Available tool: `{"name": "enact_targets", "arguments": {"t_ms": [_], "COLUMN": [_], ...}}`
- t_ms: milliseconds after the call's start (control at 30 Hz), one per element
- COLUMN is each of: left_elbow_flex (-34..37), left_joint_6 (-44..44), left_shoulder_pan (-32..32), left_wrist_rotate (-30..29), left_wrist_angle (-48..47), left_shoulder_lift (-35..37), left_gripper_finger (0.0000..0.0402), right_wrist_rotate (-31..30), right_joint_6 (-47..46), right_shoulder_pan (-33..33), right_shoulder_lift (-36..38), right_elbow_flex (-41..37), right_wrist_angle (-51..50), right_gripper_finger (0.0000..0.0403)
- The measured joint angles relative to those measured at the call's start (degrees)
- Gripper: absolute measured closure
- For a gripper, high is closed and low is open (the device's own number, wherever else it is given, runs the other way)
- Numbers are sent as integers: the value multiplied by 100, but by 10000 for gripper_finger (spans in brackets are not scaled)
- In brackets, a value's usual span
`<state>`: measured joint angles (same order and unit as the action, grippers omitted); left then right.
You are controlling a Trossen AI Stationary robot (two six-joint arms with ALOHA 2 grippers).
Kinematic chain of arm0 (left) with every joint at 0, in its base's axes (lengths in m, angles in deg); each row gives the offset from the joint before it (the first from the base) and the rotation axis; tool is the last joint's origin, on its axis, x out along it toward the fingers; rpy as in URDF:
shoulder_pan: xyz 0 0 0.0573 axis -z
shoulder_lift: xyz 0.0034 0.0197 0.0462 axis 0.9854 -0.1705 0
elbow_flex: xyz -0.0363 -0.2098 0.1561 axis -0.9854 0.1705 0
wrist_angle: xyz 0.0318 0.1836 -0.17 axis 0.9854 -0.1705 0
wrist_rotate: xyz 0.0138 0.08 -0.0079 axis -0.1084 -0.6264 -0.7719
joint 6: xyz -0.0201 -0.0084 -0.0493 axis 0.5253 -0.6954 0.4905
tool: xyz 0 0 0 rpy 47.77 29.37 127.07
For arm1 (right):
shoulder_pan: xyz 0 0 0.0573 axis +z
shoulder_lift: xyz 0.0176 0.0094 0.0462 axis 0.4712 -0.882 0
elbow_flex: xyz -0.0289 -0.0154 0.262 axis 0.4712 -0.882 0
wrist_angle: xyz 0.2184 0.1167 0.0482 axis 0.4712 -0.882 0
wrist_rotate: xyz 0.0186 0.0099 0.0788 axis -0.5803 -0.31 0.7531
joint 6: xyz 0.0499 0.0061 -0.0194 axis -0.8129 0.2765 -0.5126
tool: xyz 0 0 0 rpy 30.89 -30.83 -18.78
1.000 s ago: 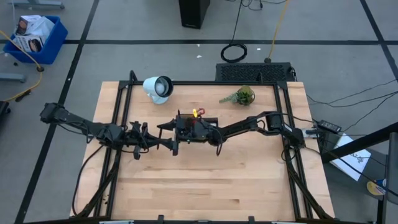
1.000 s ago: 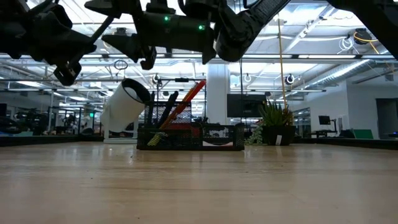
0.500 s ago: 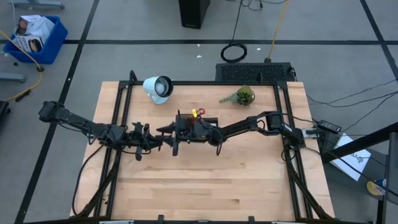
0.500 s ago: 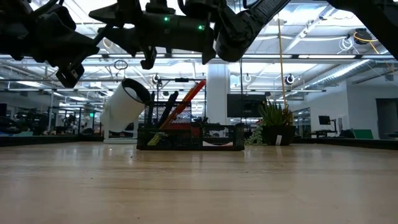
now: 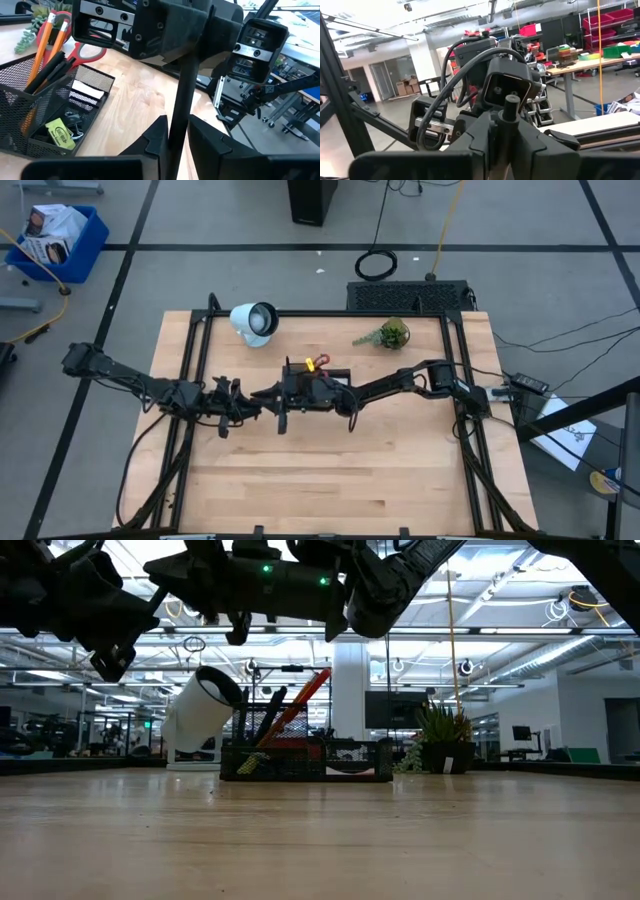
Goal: Pick and place office supplies into organizer
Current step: Put the black pen into the black desk organizer
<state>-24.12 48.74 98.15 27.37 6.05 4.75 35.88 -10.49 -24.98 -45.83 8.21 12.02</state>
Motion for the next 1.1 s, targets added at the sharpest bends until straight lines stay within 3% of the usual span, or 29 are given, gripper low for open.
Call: {"name": "enact_targets", "arguments": {"t_ms": [600,933,1100], "left_elbow_flex": [0,0,0], "left_joint_6": [-412,-629,-598], "left_shoulder_pan": [1,4,8], "left_wrist_rotate": [-366,-294,-292], "left_wrist_angle": [-616,-945,-1054], "left_shoulder_lift": [133,809,833], "left_gripper_finger": [267,262,264], "right_wrist_rotate": [-651,-2678,-3260], "right_joint_6": [996,1926,2027], "right_shoulder_pan": [124,407,407], "right_shoulder_lift": [435,542,542], "right_elbow_flex": [-11,-11,-98], "right_wrist_angle": [-1347,-1809,-1599], "right_gripper_finger": [371,367,371]}}
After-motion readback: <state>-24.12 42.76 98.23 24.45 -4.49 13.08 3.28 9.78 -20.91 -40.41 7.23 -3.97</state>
